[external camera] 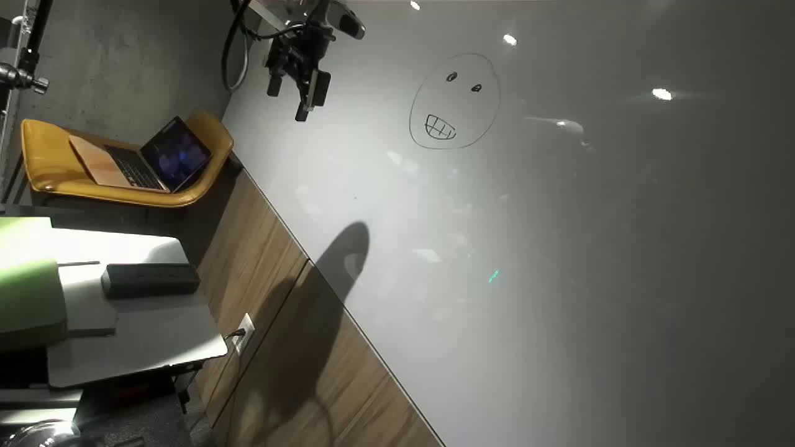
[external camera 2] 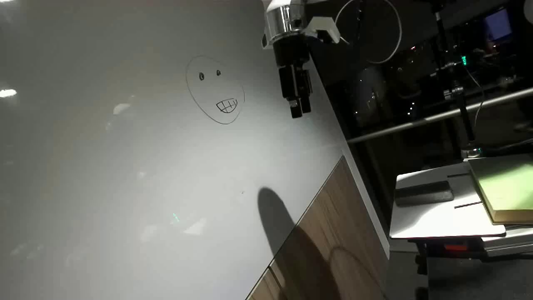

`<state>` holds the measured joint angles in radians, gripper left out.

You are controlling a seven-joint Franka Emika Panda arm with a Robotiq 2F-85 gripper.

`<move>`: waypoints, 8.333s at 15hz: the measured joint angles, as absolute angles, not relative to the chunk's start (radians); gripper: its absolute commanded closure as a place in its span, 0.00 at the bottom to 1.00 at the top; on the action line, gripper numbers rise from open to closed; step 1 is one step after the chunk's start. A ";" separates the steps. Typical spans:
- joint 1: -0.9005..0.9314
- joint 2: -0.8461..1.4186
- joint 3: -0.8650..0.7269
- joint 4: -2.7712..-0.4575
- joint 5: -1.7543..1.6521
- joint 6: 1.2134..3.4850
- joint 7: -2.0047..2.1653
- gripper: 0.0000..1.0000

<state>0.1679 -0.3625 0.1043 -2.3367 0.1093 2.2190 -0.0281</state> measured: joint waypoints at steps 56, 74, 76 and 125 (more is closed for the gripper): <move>-0.001 -0.244 0.102 -2.784 -0.103 2.525 0.071 0.00; 0.041 -0.099 0.101 -2.783 -0.093 2.506 0.048 0.00; 0.053 -0.058 0.101 -2.783 -0.093 2.530 0.048 0.00; 0.043 -0.001 0.030 -2.735 -0.185 2.556 0.125 0.72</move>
